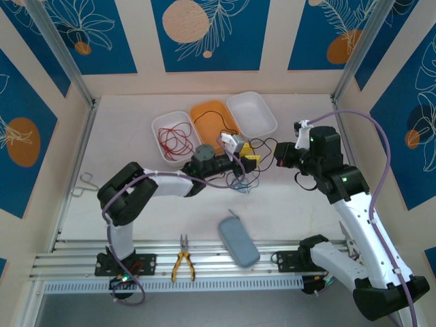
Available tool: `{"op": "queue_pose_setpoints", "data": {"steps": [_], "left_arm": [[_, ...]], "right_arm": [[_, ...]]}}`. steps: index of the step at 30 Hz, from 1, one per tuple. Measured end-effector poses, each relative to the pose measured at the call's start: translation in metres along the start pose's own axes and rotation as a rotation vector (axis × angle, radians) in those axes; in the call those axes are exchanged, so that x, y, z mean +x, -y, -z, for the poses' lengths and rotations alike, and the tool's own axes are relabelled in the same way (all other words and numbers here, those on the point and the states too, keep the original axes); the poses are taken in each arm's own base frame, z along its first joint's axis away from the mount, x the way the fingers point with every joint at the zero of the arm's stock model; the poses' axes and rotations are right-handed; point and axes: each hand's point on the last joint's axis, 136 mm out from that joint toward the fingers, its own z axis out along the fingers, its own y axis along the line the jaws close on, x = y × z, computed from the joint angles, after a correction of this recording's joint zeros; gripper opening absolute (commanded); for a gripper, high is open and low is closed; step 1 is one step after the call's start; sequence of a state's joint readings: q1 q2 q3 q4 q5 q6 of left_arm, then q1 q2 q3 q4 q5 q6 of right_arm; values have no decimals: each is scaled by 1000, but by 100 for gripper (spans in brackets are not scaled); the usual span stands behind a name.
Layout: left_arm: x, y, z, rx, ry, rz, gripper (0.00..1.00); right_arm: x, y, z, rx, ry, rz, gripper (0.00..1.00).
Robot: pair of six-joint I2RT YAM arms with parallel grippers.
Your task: Untangle the cables
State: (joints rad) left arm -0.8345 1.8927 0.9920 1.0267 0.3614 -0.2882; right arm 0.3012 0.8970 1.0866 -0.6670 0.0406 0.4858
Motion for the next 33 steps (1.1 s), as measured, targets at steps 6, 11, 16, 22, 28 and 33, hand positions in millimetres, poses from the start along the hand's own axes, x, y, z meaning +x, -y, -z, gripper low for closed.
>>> {"op": "queue_pose_setpoints", "data": {"steps": [6,11,16,22,28,33], "left_arm": [[-1,0,0,0,7,1,0],[13,4,14,7,-12,-2,0],[12,11,30,42,-3,-9,0],[-9,4,46,41,49,-31,0],[-39,-11,63,-59,70,-87,0],[-60,-26,81,-199,65,-139,0]], "right_arm": [[3,14,-1,60,16,-24,0],[7,49,-3,209,42,-95,0],[18,87,-4,349,45,-188,0],[34,124,-10,460,20,-278,0],[45,152,-7,534,11,-354,0],[44,174,3,582,35,-420,0]]}}
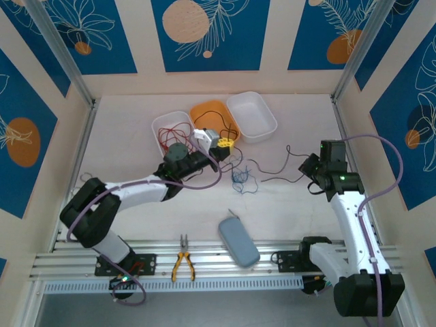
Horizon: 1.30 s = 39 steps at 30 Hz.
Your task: Untangle the cables
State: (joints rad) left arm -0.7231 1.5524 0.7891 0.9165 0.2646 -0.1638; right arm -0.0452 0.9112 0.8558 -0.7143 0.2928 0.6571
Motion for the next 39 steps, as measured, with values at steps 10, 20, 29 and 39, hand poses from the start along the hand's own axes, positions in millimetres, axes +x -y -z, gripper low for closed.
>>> {"op": "queue_pose_setpoints", "data": {"steps": [10,20,29,39], "left_arm": [[77,-45,37,-265,-267,-12,0],[102,-12,32,-95,-342,53,43],[101,7,29,-14,-339,118,100],[-18,2,81,-186,-88,58,100]], "right_arm": [[-17,11,13,-25,27,-60,0],[-26,-51,50,-275,9,31,0],[-19,-124,100,-482,10,226,0],[-9,-198,101,-530,-6,426,0]]}}
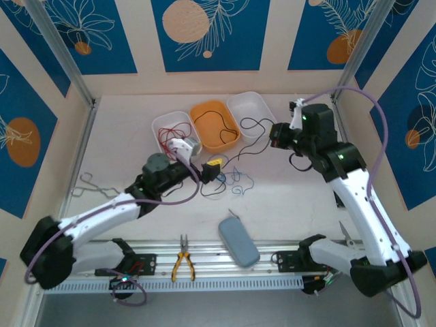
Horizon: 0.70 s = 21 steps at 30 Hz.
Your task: Untangle the cables
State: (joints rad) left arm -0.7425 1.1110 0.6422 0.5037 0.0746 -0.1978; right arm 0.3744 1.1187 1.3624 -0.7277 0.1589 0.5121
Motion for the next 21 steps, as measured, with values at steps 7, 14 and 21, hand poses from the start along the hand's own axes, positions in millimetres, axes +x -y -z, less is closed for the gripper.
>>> {"op": "queue_pose_setpoints", "data": {"steps": [7,14,21], "left_arm": [[-27,-41,53,-283,36,-17,100],[0,-65,75,-416,-43,-24,100],[13,-72,82,-453,-82,-29,100]], "right_arm": [[-18,-30,-64,-1,-31,94,0],[-46,-47,-140,12,-14,165,0],[-63,-53,-211,19,10,211,0]]}}
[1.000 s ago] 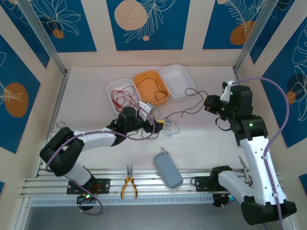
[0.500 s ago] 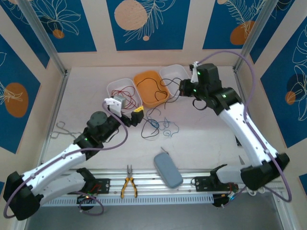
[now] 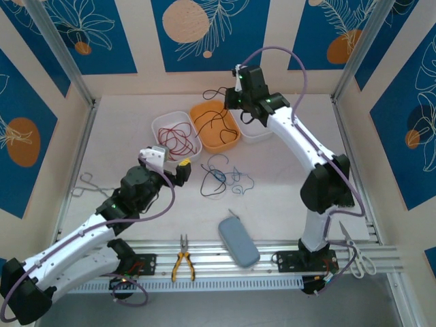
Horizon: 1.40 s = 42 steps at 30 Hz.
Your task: Untangle the cables
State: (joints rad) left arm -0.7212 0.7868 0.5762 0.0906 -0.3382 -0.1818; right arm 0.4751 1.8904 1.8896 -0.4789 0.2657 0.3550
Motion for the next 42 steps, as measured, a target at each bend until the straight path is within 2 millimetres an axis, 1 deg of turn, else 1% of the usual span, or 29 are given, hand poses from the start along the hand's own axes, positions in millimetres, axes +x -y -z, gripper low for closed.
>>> {"op": "queue_pose_setpoints", "data": {"steps": [2,5,8,10,15,22,26,29,30,32,38,40,42], "left_arm": [[-1,-2,2,-5,4,1,100],[-2,-3,5,-7,14,5,100],[-2,-5,7,-11,20,8,100],[0,-6,7,-12,17,8,100],[8,-7,6,-16,0,5,100],[13,-7,1,-18,-20,0,100],[13,-7,1,-18,-20,7,100],[14,-7,1,-19,-20,8,100],[15,-8,1,-20,-22,11,100],[17,-8,0,-22,-26,13,100],[21,-9,0,-23,-32,15,100],[22,-9,0,-23,-34,14,100],[23,-9,-1,-24,-36,14,100]], "right_arm": [[-2,1,-18,7,7,17,0],[-2,4,-38,23,10,46,0],[-3,9,-50,44,13,75,0],[-3,13,-55,53,14,89,0],[-2,30,-62,87,7,110,0],[-5,55,-64,131,2,99,0],[-6,61,-64,140,2,100,0],[-4,57,-65,135,-2,122,0],[-1,55,-65,135,-6,129,0],[10,47,-69,130,-26,159,0],[64,21,-82,120,-132,267,0],[76,13,-83,115,-155,297,0],[83,8,-83,112,-170,317,0]]}}
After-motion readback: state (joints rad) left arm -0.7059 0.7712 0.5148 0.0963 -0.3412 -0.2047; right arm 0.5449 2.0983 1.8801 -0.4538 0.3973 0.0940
